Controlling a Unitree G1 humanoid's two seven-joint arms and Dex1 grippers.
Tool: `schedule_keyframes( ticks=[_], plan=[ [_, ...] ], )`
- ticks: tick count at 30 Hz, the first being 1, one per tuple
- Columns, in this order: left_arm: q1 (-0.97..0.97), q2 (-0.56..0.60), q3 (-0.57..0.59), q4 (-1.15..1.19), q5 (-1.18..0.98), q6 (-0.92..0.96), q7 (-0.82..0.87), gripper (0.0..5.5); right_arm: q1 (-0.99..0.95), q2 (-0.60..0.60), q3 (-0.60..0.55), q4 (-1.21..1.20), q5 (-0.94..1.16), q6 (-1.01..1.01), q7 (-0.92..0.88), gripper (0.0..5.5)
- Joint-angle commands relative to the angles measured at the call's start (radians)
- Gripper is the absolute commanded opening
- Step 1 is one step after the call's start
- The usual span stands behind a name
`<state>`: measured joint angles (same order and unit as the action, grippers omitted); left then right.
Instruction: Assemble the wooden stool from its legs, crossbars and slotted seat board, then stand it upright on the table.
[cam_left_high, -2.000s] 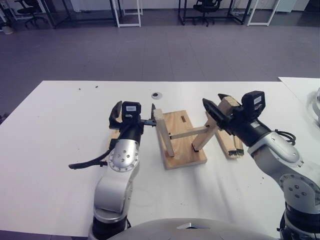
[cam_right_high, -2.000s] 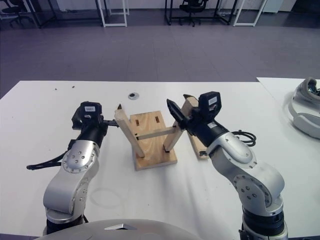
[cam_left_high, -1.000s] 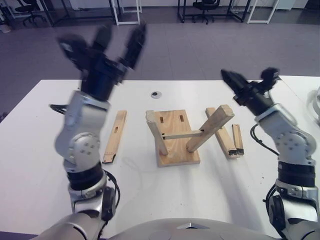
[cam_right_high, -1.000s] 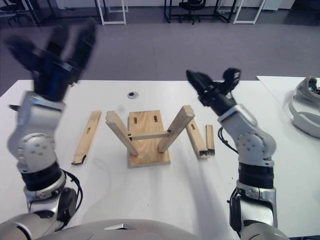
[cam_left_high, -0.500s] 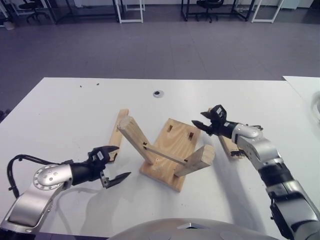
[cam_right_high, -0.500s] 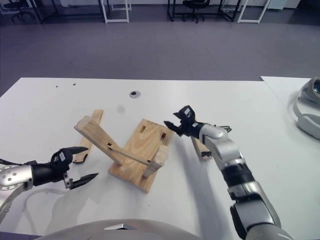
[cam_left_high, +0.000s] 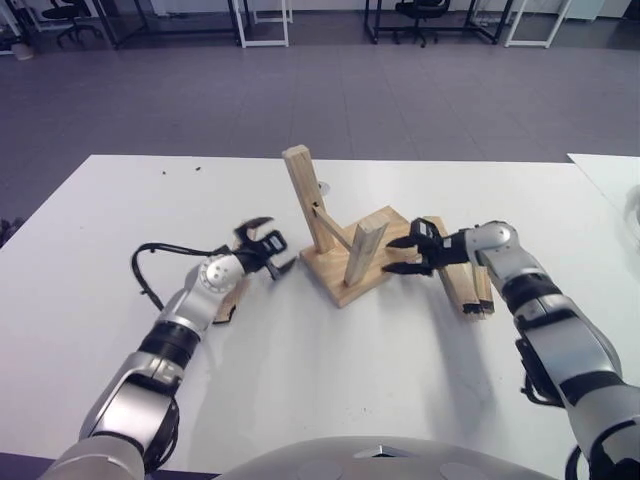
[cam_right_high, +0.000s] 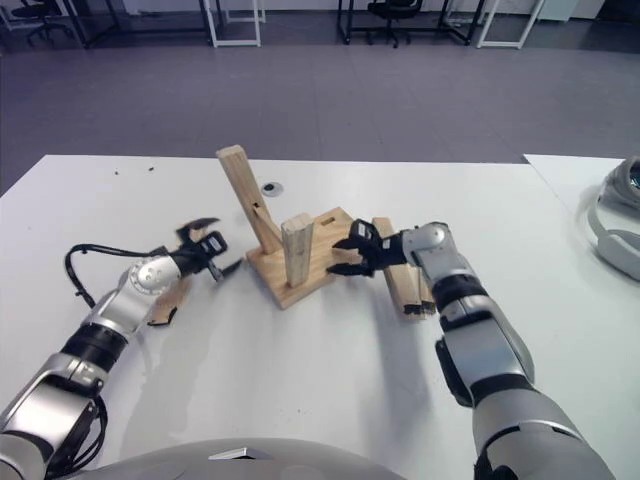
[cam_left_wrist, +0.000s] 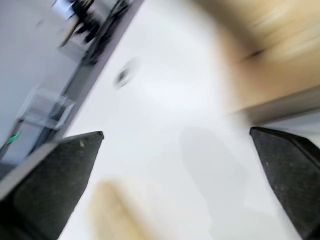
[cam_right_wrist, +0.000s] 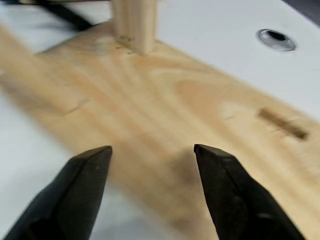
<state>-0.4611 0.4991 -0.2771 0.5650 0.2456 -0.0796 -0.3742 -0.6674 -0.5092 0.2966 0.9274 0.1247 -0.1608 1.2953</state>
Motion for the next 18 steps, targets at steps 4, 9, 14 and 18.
schedule_keyframes(
  ticks=[4,9,14,18],
  plan=[
    [0.101,0.01,0.036,-0.044,-0.056,-0.076,-0.081,5.4,0.043,0.048,-0.137,-0.026,0.021,0.103,-0.225,3.08],
    [0.242,-0.011,0.153,-0.392,-0.249,0.082,-0.16,5.4,0.288,0.133,-0.18,-0.524,0.09,0.274,-0.397,3.08],
    [0.514,0.109,0.346,-0.68,-0.313,0.24,-0.185,5.4,0.558,0.232,-0.047,-1.121,0.14,0.519,-0.551,3.08],
    [0.609,0.133,0.403,-0.747,-0.329,0.303,-0.191,5.4,0.527,0.281,0.032,-1.206,0.114,0.593,-0.6,3.08]
  ],
)
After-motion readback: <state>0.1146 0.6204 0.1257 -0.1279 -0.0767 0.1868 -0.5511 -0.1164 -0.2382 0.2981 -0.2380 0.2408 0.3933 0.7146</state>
